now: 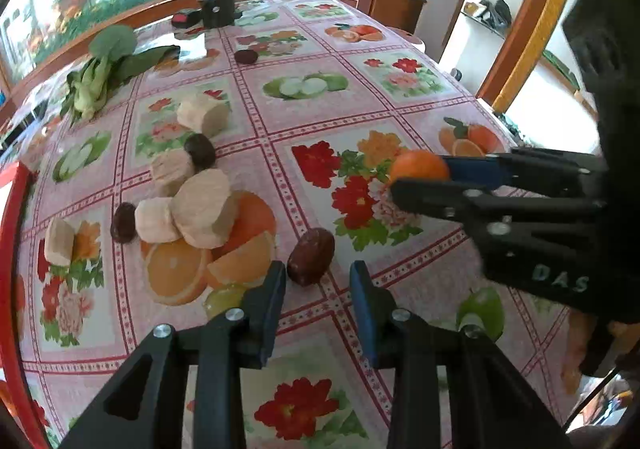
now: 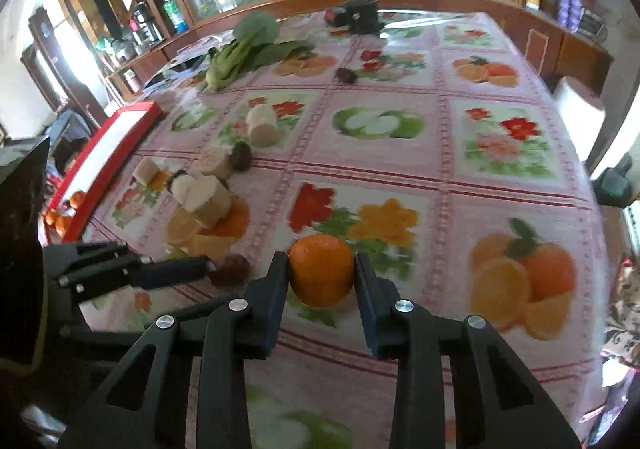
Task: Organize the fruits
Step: 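Grasp another date with the left gripper while the right gripper grasps an orange, then carry the date and orange into the tray and open both grippers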
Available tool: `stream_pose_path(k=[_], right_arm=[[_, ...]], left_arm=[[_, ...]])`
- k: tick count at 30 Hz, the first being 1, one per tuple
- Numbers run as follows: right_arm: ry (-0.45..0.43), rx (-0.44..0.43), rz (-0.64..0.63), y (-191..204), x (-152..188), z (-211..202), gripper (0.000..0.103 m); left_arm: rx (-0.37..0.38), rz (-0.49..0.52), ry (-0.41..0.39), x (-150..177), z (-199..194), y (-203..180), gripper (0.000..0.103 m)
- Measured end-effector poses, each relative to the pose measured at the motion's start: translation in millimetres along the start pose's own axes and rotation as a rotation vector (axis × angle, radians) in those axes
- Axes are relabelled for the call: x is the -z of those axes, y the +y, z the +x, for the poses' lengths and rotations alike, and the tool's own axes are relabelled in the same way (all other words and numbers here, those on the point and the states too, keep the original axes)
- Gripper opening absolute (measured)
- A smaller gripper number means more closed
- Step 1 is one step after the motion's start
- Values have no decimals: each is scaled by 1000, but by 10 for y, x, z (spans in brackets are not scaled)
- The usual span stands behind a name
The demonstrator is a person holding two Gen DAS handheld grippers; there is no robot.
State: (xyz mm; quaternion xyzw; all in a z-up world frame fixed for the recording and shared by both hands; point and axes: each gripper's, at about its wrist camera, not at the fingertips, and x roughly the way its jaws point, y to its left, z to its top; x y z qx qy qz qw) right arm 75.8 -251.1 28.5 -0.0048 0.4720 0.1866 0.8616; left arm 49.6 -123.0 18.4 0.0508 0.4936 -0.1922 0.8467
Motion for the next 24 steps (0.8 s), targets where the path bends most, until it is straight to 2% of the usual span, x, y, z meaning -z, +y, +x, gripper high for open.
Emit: stream_pose_path(k=[2, 5, 10, 11, 14, 18, 24], right_arm=[[8, 5, 14, -62, 41, -11, 32], [25, -5, 49, -144, 94, 13, 32], [24, -35, 108, -220, 127, 32, 33], [24, -34, 105, -215, 129, 35, 33], [23, -29, 94, -204, 128, 48, 33], [14, -21, 90, -197, 139, 36, 33], [-21, -43, 127, -216, 187, -94, 32]], left_arm=[[10, -7, 7, -31, 25, -8, 37], [11, -13, 9, -85, 59, -14, 46], [-32, 14, -4, -131, 108, -41, 46], [-37, 17, -6, -134, 111, -43, 45], [-63, 11, -14, -133, 105, -20, 26], [-53, -53, -12, -101, 57, 57, 25], [-49, -66, 1, 92, -81, -7, 25]])
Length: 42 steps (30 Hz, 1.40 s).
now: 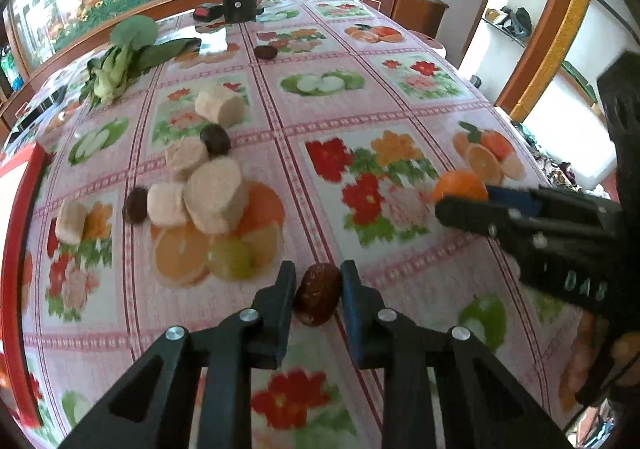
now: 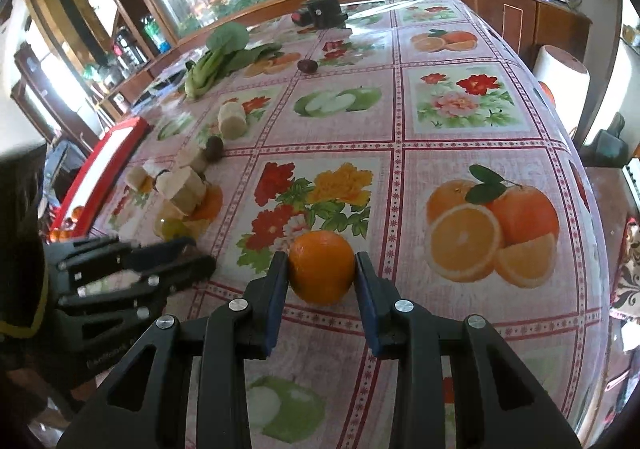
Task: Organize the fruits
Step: 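Carry the date and orange into the tray and open both grippers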
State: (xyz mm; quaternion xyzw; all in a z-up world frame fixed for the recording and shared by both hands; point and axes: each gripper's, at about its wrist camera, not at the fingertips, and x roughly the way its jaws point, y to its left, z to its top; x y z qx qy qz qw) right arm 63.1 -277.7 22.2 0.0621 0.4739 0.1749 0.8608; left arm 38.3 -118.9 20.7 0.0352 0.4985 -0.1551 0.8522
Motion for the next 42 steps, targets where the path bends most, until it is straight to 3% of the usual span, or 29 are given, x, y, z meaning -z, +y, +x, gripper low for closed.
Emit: stream_pose_path(k=[10, 21, 36, 42], right_arm=[[4, 73, -64, 383, 254, -179, 32], [57, 44, -123, 1270, 195, 65, 33], [126, -97, -343, 2849, -69, 654, 32], [134, -137, -403, 3296, -142, 831, 32]], left_arm=[[68, -8, -31, 355, -388, -6, 25], [82, -49, -91, 664, -805, 608, 25], [-89, -304, -187, 1021, -1302, 2213, 25], [-156, -373, -204, 1026, -1382, 2698, 25]])
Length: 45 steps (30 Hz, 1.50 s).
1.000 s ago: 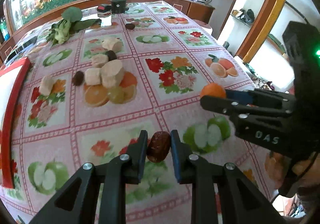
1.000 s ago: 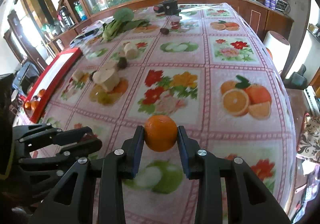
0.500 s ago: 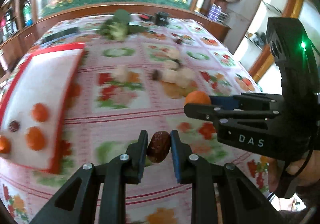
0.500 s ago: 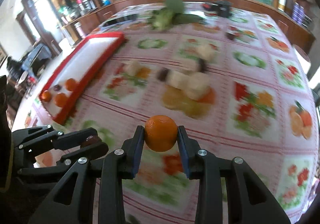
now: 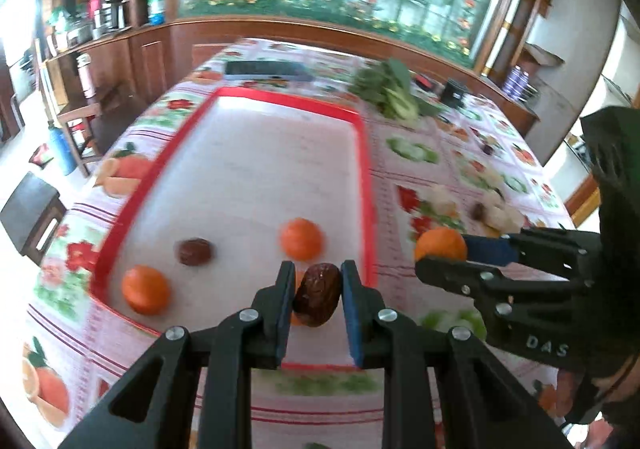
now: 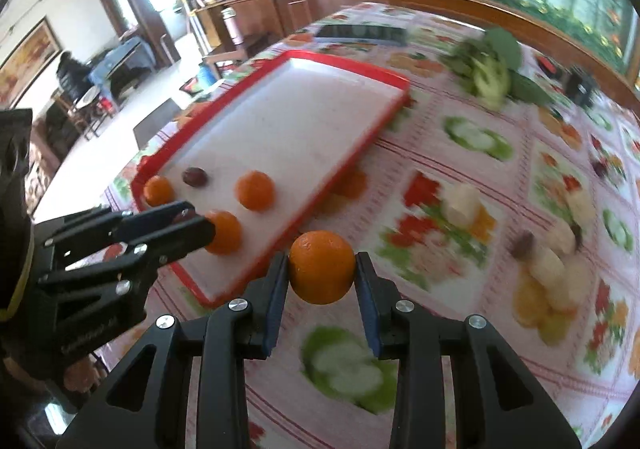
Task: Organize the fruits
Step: 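Carry the date and orange into the tray and open both grippers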
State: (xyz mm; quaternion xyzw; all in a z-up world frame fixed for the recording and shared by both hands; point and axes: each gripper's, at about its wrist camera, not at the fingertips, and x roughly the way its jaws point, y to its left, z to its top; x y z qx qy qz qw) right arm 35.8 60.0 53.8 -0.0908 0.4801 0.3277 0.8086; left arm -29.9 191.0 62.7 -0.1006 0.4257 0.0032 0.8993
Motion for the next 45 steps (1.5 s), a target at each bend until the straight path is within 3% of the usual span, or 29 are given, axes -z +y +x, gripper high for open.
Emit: stream_pose_path(k=[7, 13, 30, 34, 37, 41, 45], right_arm=[[-29, -40, 20, 163, -397, 242, 32], [-6, -18, 21, 250, -640, 585, 32], [77, -7, 25, 234, -740, 1012, 33], [85, 3, 23, 239, -732, 1030, 38], [82, 5, 31, 219, -715, 1018, 40], [80, 4, 46, 170, -700, 969, 41], [75, 15, 55, 152, -675, 892, 41]], left_arm=[[-68, -53, -7, -232, 136, 445, 26], [-110, -88, 32, -420, 414, 698, 26], [-133, -119, 110, -506, 828, 866, 26], [-150, -102, 110, -509, 834, 833, 26], [-150, -97, 112, -508, 835, 815, 31], [-166, -98, 122, -497, 826, 793, 45], [-172, -92, 122, -458, 786, 761, 47]])
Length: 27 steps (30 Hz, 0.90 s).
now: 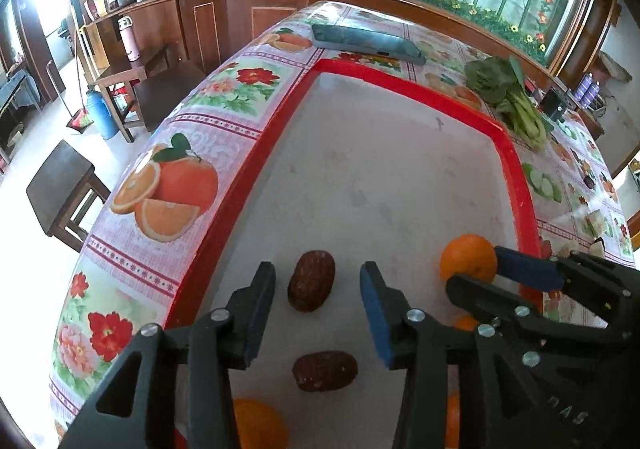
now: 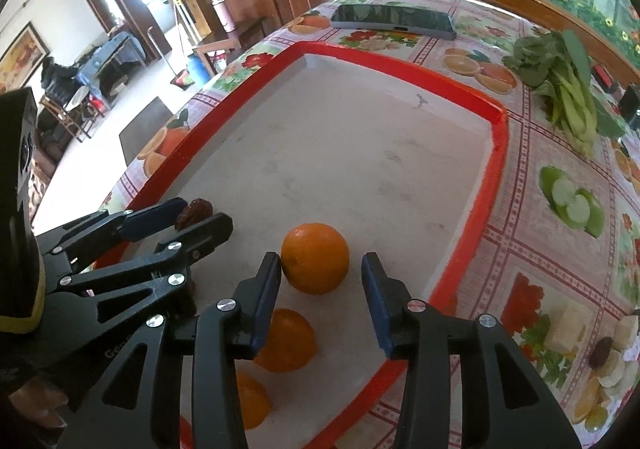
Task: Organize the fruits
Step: 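Carry the date and orange into the tray and open both grippers, then move both open grippers back to the fruit pile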
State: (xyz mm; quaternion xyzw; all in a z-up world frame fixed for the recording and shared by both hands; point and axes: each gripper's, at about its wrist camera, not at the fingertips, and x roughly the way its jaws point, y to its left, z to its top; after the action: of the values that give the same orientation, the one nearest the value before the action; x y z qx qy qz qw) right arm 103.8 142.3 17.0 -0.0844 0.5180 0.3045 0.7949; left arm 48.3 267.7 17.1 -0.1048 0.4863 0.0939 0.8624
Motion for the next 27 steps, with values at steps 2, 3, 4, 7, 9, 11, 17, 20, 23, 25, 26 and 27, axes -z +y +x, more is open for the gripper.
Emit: stream_pose_path(k=[2, 3, 4, 7, 9, 11, 17, 20, 23, 25, 26, 27], right_arm=[[-3, 4, 6, -4, 20, -45, 41], [-7, 3, 10, -7, 35, -79, 41], [-11, 4, 12, -6, 47, -103, 41], [-19, 10, 10, 2, 95, -179, 42], [-24, 17, 5, 10, 135, -222, 42], [-28, 23, -3, 30, 183, -268, 43], [-51, 50, -32, 53, 327, -446, 45], [-65, 65, -39, 33, 406, -543, 49], [-76, 83, -37, -21, 499, -643, 57], [-88, 101, -32, -78, 574, -720, 61], [-90, 107, -28, -110, 603, -748, 63], [-91, 114, -19, -151, 640, -781, 66]], left_arm=[[-5, 3, -4, 26, -38, -11, 48], [-7, 5, -6, 33, -52, -19, 48], [-8, 8, -9, 49, -74, -28, 49], [-14, 14, -18, 96, -145, -52, 51], [-18, 18, -25, 124, -189, -70, 51], [-22, 22, -30, 152, -236, -92, 51], [-34, 32, -55, 242, -381, -194, 56], [-37, 38, -69, 294, -457, -279, 58], [-35, 45, -79, 347, -523, -386, 59], [-32, 48, -84, 387, -559, -455, 61], [-30, 47, -85, 408, -574, -489, 63], [-26, 46, -86, 428, -587, -527, 64]])
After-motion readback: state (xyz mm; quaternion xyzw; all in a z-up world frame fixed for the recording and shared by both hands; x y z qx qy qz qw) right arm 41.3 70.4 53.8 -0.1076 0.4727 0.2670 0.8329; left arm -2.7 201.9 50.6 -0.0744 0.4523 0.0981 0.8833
